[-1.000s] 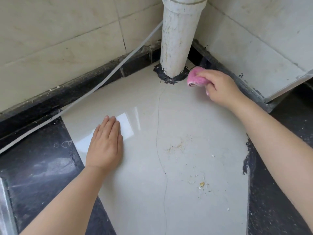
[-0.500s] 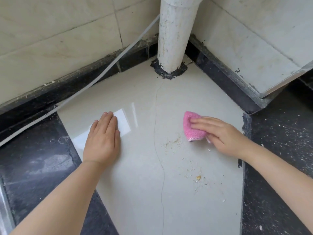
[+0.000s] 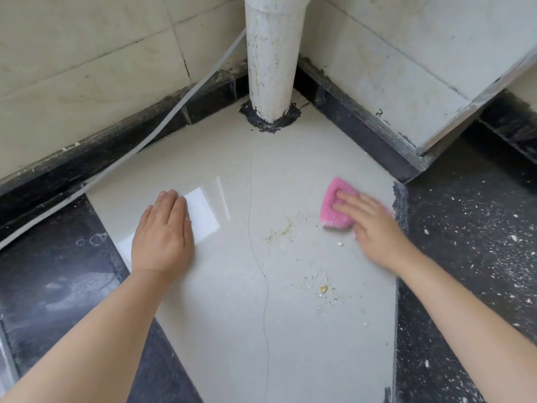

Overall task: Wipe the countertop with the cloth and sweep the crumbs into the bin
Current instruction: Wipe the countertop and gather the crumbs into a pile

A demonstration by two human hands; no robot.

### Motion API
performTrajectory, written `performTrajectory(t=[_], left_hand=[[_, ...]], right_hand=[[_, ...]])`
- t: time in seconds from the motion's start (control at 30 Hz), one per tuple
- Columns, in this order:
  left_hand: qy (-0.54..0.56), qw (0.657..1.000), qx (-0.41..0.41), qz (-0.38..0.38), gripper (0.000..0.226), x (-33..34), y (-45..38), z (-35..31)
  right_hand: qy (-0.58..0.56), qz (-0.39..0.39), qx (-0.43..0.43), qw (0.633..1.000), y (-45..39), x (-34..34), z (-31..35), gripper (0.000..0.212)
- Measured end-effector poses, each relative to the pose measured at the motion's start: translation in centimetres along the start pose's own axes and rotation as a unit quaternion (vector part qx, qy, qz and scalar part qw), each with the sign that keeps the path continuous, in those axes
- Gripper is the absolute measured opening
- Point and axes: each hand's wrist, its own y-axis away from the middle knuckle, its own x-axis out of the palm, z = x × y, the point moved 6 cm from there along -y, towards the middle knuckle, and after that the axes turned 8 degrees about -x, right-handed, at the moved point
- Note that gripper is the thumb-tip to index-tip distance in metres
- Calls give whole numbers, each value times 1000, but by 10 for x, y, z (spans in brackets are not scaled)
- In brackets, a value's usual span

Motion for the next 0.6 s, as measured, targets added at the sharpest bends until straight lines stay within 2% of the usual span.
performTrajectory(t=[0.1,0.2,0.27,0.4,0.5,0.6], left_hand=[[1,1000,-12,6,45,-1,-1,1],[-22,1000,2,3,45,-6,3,-8],[-40,999,21,0,43,-6,12,-23],[1,998,46,41,42,8,26,-63],[19,997,56,39,44,13,31,-76],[42,997,53,37,49,13,36,-77]], right_hand=[[-74,33,-57,995,22,2,29,45],[-35,-20,-66,997,6,-31,13,44],[18,-43,-36,998,-14,-50,-10,41],[25,5,46,999,-20,-37,-48,46],[5,-31,47,998,9,-25,-41,44],[-34,-30,25,999,50,-13,-16,41]])
